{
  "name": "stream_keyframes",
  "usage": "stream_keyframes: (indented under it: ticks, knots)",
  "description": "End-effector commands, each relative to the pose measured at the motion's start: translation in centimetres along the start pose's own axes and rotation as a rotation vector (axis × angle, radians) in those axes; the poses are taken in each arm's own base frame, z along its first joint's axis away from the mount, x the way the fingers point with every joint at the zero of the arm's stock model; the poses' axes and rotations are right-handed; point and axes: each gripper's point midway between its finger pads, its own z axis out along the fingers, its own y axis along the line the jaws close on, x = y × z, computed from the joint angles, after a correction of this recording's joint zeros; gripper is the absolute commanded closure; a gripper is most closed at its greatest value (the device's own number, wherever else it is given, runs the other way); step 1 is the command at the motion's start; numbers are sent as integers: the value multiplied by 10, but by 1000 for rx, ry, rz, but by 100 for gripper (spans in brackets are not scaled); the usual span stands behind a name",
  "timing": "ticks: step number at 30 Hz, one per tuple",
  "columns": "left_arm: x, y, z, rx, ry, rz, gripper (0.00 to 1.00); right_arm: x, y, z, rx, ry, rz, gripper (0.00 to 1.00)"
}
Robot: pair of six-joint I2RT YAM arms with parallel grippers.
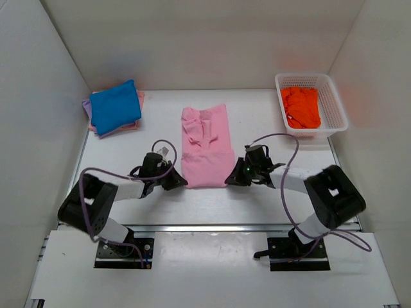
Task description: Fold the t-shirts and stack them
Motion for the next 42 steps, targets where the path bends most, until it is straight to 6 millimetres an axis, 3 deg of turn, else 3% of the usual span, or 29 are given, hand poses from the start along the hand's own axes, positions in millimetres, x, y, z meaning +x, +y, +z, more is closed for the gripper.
stream_keyframes:
  ticks: [1, 2, 4, 5, 7, 10, 15, 18, 20, 22, 24, 25, 26, 27, 29, 30, 31, 32, 33, 34, 35, 37, 38, 42]
  knots:
    - [53, 10, -33, -31, 155, 85, 100, 50, -16, -28, 44, 100, -54, 100]
    - [65, 19, -40, -56, 169, 81, 100, 62, -12, -37, 34, 117, -66, 100]
    - [86, 21, -56, -40, 155, 85, 100, 90, -26, -50, 65, 153, -65, 100]
    - [97, 24, -61, -45, 177, 80, 100, 101, -19, -56, 36, 168, -80, 100]
    - [112, 26, -74, -12, 163, 53, 100, 129, -35, -65, 50, 226, -54, 100]
    - [123, 30, -84, 26, 140, 16, 100, 151, -39, -73, 26, 263, -29, 100]
    - [109, 14, -91, 119, 68, -12, 100, 138, -29, -78, -49, 230, -12, 100]
    - [91, -11, -93, 173, 42, 8, 100, 111, -10, -81, -87, 207, -26, 99]
    - [60, -40, -96, 203, -3, 34, 100, 81, 18, -86, -156, 178, -58, 100]
    - [19, -62, -98, 225, -76, 57, 100, 39, 28, -87, -173, 114, -39, 100]
    - [-33, -76, -93, 202, -143, 86, 100, -10, 50, -90, -205, 42, -75, 100]
    - [-53, -87, -92, 223, -180, 110, 100, -22, 41, -79, -180, 49, -63, 100]
    - [-83, -96, -84, 207, -209, 128, 100, -53, 44, -75, -191, 18, -62, 99]
    - [-109, -102, -73, 194, -228, 146, 100, -78, 61, -78, -226, -26, -108, 100]
    - [-149, -109, -53, 185, -265, 150, 100, -121, 49, -56, -200, -55, -79, 100]
    - [-171, -111, -39, 185, -282, 139, 100, -150, 64, -58, -227, -104, -122, 100]
    - [-196, -112, -24, 188, -316, 140, 100, -177, 65, -44, -219, -124, -133, 97]
    - [-213, -115, -19, 200, -352, 138, 100, -191, 50, -27, -193, -118, -121, 92]
    - [-235, -120, -6, 231, -379, 146, 87, -217, 63, -29, -205, -164, -155, 76]
    - [-251, -112, 9, 235, -375, 113, 22, -233, 56, -17, -181, -164, -150, 66]
    - [-259, -113, 11, 272, -365, 113, 2, -243, 48, -10, -167, -164, -141, 61]
    - [-265, -110, 37, 304, -315, 79, 2, -261, 46, -8, -142, -190, -156, 55]
    - [-263, -107, 40, 310, -302, 81, 1, -266, 49, -13, -147, -206, -167, 52]
    - [-253, -96, 31, 278, -347, 131, 2, -261, 40, -19, -115, -225, -186, 52]
